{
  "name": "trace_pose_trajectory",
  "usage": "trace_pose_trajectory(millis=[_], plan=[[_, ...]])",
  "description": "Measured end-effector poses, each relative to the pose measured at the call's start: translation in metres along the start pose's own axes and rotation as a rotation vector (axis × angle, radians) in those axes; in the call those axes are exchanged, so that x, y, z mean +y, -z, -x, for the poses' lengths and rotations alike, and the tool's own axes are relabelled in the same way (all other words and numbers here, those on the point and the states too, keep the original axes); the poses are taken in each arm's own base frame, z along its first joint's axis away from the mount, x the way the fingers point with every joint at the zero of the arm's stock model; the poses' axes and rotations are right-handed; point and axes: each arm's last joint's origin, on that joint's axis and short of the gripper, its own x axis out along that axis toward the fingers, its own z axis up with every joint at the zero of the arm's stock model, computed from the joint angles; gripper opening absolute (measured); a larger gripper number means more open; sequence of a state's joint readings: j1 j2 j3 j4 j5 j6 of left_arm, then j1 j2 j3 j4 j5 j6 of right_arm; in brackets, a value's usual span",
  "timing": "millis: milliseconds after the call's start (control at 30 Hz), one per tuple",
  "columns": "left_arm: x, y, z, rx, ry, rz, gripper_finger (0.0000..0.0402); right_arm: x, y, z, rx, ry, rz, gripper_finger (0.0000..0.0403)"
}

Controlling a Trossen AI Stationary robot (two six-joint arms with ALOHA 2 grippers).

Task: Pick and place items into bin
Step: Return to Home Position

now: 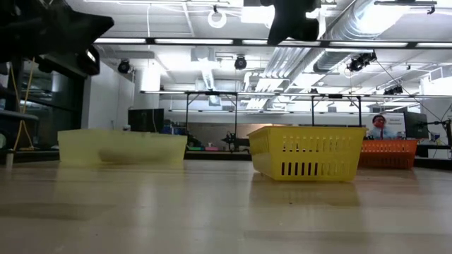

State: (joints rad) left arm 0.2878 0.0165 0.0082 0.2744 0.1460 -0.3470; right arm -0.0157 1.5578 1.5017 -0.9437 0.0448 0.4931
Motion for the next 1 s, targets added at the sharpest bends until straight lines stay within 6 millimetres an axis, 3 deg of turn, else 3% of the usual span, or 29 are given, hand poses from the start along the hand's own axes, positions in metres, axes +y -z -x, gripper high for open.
trace_pose_trajectory(millis=[333, 600, 1000], plan=[[0.000, 0.003, 0.001, 0.048, 0.034, 0.038, 0.0000, -0.009, -0.007, 0.000, -0.022, -0.005, -0.034, 0.0002], [0.004, 0.006, 0.001, 0.045, -0.084, 0.088, 0.0000, -0.009, -0.007, 0.000, -0.028, 0.006, -0.054, 0.0001], [-0.004, 0.017, 0.001, 0.120, -0.120, 0.115, 0.0000, -0.010, -0.008, 0.000, -0.033, 0.016, -0.051, 0.0001]])
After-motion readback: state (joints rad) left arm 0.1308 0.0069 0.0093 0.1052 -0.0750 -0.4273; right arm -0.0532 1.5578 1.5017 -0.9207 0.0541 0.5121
